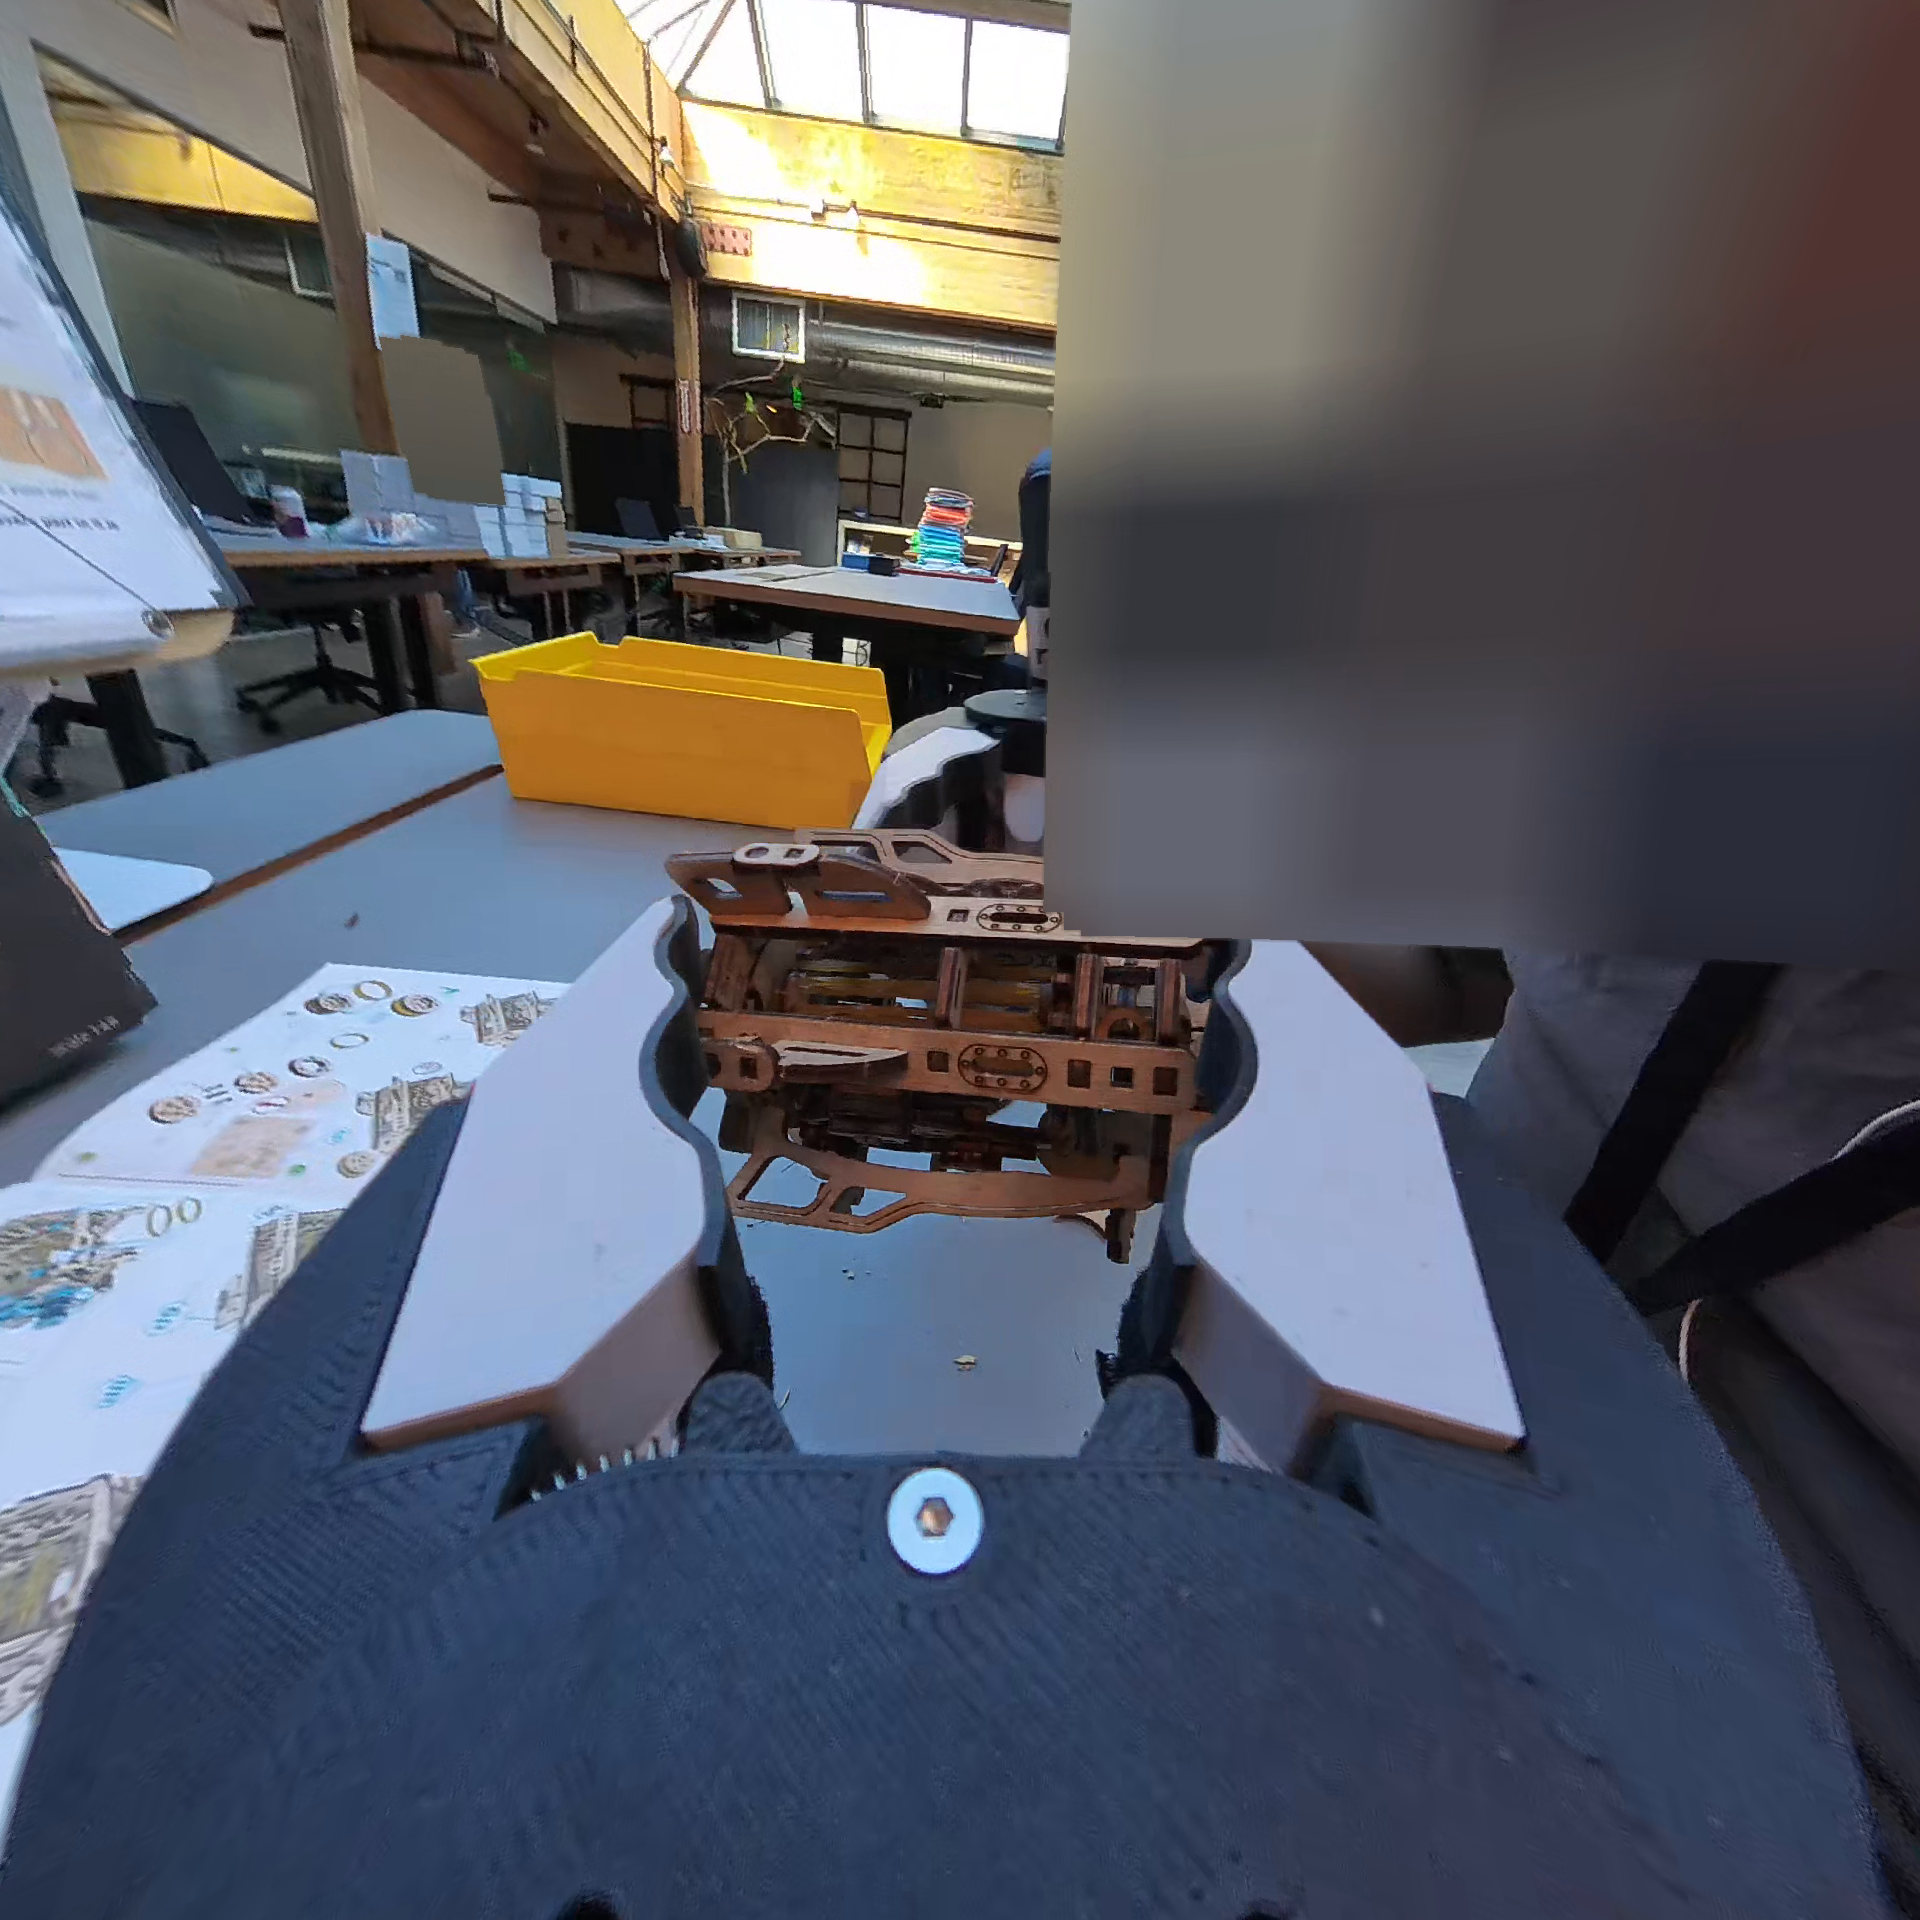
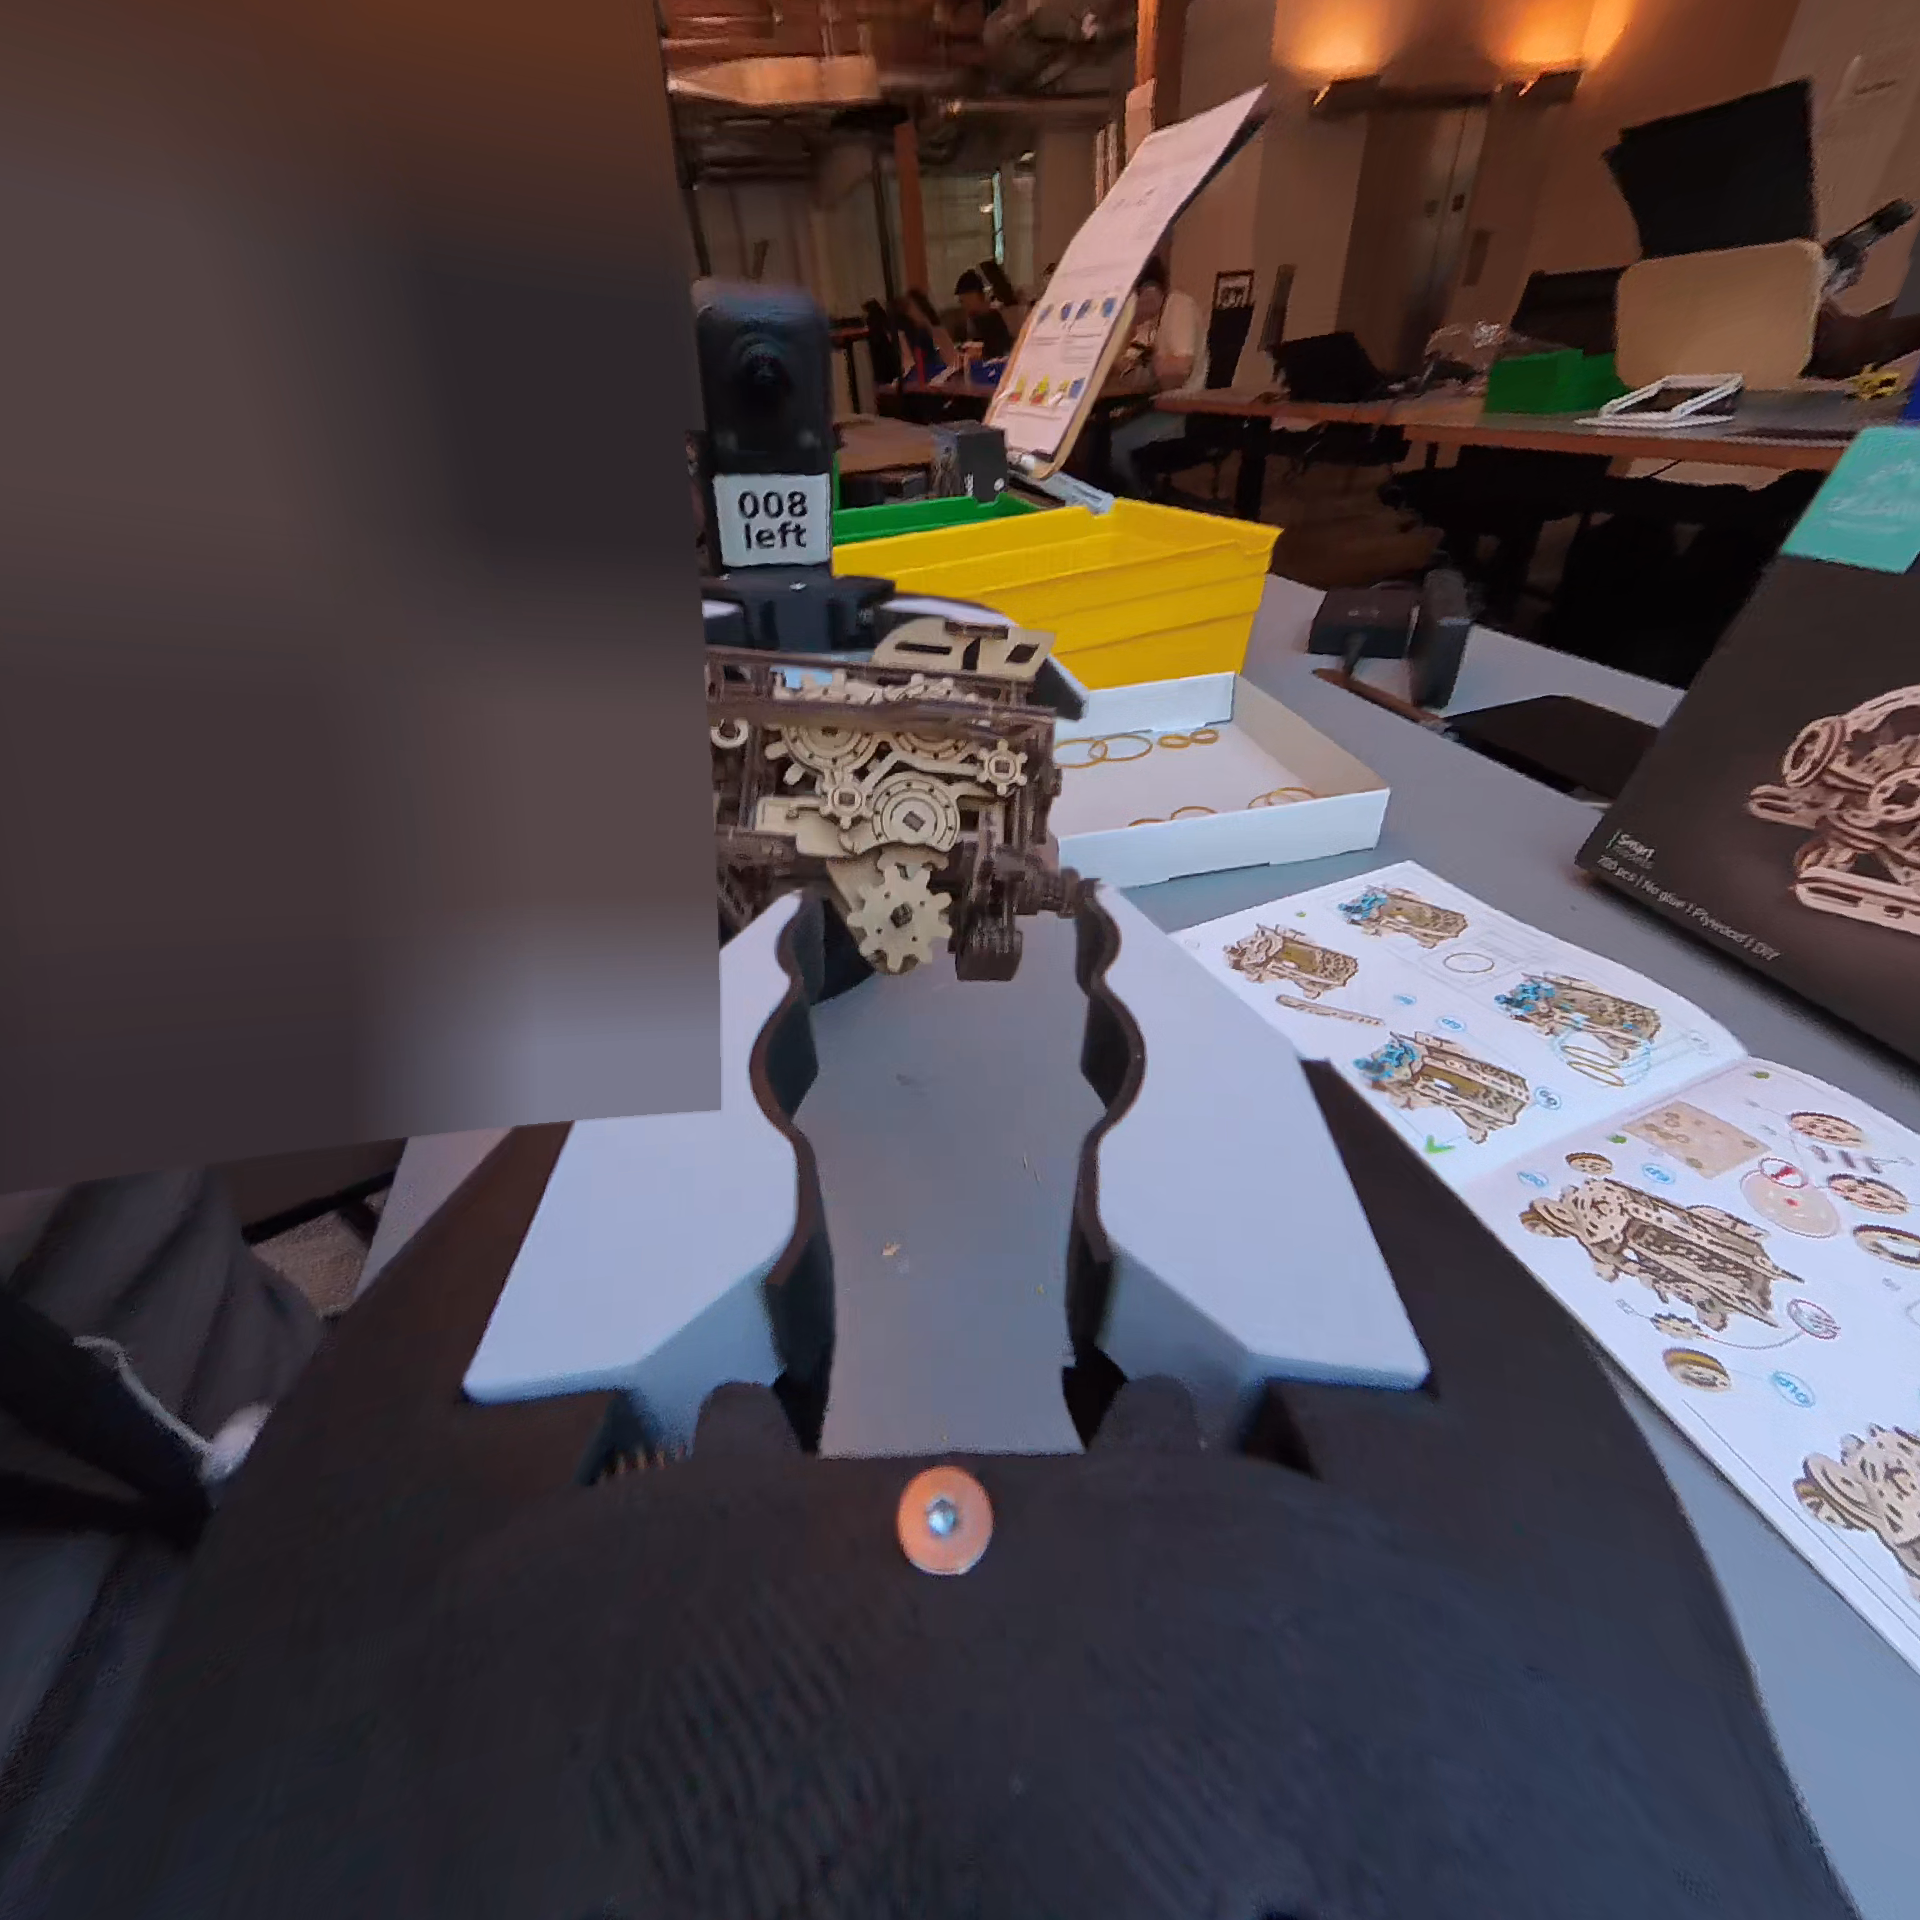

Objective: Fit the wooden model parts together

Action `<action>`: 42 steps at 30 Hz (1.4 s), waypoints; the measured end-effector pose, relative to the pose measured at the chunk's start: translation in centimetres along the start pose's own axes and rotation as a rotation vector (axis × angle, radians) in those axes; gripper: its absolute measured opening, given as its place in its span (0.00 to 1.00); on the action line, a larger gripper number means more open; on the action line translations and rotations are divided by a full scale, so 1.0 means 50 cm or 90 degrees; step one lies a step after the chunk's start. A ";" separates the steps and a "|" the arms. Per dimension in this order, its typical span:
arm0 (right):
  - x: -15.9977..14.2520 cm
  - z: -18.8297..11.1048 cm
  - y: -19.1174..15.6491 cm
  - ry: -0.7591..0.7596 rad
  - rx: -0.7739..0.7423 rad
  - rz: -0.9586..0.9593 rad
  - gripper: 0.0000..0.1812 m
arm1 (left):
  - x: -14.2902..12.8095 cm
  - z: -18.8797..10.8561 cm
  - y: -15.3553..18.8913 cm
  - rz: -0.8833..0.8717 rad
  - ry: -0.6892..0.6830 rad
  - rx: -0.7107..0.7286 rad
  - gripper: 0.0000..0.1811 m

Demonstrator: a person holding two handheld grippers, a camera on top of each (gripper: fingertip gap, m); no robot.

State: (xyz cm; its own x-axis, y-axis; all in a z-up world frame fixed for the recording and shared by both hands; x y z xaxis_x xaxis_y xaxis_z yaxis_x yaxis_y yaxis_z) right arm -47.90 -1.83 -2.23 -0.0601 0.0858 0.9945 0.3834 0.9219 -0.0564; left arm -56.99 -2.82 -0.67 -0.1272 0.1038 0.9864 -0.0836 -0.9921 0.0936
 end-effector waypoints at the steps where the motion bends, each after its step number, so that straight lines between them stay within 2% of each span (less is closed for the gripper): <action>1: -0.013 0.002 0.005 -0.016 0.023 -0.004 0.32 | -0.003 0.000 -0.009 -0.016 0.005 -0.004 0.53; 3: -0.042 0.018 0.021 -0.059 0.030 0.016 0.37 | -0.011 0.002 -0.025 -0.057 0.009 -0.018 0.53; 7: -0.062 0.041 0.030 -0.075 0.059 0.043 0.33 | -0.040 0.007 -0.053 -0.112 0.006 -0.022 0.53; 14: -0.105 0.061 0.041 -0.145 0.081 -0.040 0.25 | -0.078 0.018 -0.072 -0.133 -0.017 -0.018 0.53; 20: -0.134 0.059 0.048 -0.174 0.092 -0.065 0.25 | -0.115 0.019 -0.074 -0.165 -0.068 -0.027 0.54; 24: -0.161 0.059 0.047 -0.207 0.085 -0.143 0.25 | -0.132 0.015 -0.070 -0.211 -0.095 -0.054 0.54; 28: -0.181 0.062 0.039 -0.227 0.085 -0.193 0.25 | -0.146 0.018 -0.058 -0.184 -0.151 -0.071 0.53; 30: -0.181 0.062 0.039 -0.226 0.086 -0.196 0.25 | -0.152 0.021 -0.053 -0.157 -0.186 -0.073 0.57; 34: -0.181 0.063 0.040 -0.225 0.091 -0.195 0.25 | -0.166 0.018 -0.060 -0.082 -0.301 -0.063 0.59; 36: -0.182 0.063 0.037 -0.220 0.094 -0.212 0.25 | -0.179 0.020 -0.062 -0.069 -0.357 -0.074 0.65; 40: -0.186 0.063 0.032 -0.224 0.092 -0.238 0.26 | -0.196 0.026 -0.051 -0.112 -0.396 -0.136 0.60; 42: -0.186 0.063 0.032 -0.223 0.091 -0.233 0.26 | -0.196 0.026 -0.052 -0.125 -0.379 -0.139 0.60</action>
State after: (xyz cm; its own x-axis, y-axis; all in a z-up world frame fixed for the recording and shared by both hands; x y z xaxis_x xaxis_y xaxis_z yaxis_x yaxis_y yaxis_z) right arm -49.63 0.03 -11.84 -0.4801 -0.1527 0.8638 0.1513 0.9556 0.2530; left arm -54.25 -1.37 -10.43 0.4732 0.1622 0.8659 -0.2556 -0.9154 0.3111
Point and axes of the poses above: each gripper's, where its closed fingertips meet, z out along the fingers, x out of its top, y = z × x across the jaws, the point moved 3 cm from there along -z, back along the fingers, and after that the axes turned 12 degrees about -x, right-handed, at the moved point
